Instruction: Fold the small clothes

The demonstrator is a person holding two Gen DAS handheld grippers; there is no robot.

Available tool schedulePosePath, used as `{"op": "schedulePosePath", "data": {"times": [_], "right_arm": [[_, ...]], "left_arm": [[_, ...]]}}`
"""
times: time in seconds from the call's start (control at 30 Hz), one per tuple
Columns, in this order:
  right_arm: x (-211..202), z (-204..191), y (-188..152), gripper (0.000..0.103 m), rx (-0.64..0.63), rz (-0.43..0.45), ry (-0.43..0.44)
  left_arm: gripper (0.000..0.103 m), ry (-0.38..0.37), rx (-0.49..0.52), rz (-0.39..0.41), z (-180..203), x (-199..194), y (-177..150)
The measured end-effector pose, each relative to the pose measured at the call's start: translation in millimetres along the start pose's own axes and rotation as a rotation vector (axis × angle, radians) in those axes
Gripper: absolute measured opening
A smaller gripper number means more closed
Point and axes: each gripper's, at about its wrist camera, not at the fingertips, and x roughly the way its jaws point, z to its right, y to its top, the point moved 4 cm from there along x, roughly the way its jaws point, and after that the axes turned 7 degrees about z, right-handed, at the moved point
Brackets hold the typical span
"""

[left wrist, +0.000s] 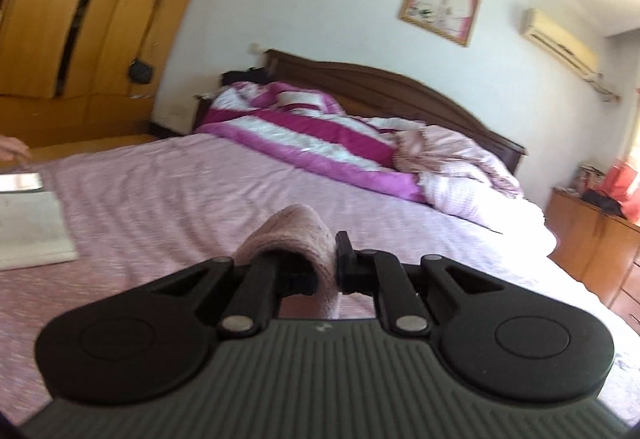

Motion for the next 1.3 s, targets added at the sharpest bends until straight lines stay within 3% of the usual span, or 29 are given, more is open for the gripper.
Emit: {"op": "schedulePosePath", "data": {"times": [0.17,0.33,0.67,0.77,0.83,0.93,1.07,1.3], "right_arm": [[-4,5,-1,0.097,0.018,0.015,0.02],[-5,7,-3,0.097,0.019,0.02,0.035],[-6,9,-4,0.097,0.029,0.028,0.043],[-5,10,-3,0.097,0.029,0.019,0.043],[-5,9,1,0.097,0.037,0.003,0.043],[-6,7,9,0.097,0.079,-0.028,0.059],[-6,-1,18,0.097,0.122,-0.054,0.122],[13,-48,40,0.097,0.045,-0.115,0.239]], "left_arm": [[0.011,-0.085,0.009,-0.054,53,6,-26],[0.011,-0.118,0.05,-0.13,84,9,-64],[0.013,-0.176,0.059,-0.361,92,16,-127],[0.029,-0.181,0.054,-0.428,89,9,-136],[0.053,-0.178,0.073,-0.438,86,2,-135],[0.073,-0.164,0.115,-0.421,83,-15,-131],[0.074,-0.107,0.117,-0.44,68,-33,-124],[0.074,0.012,0.126,-0.458,28,-48,-118]]}}
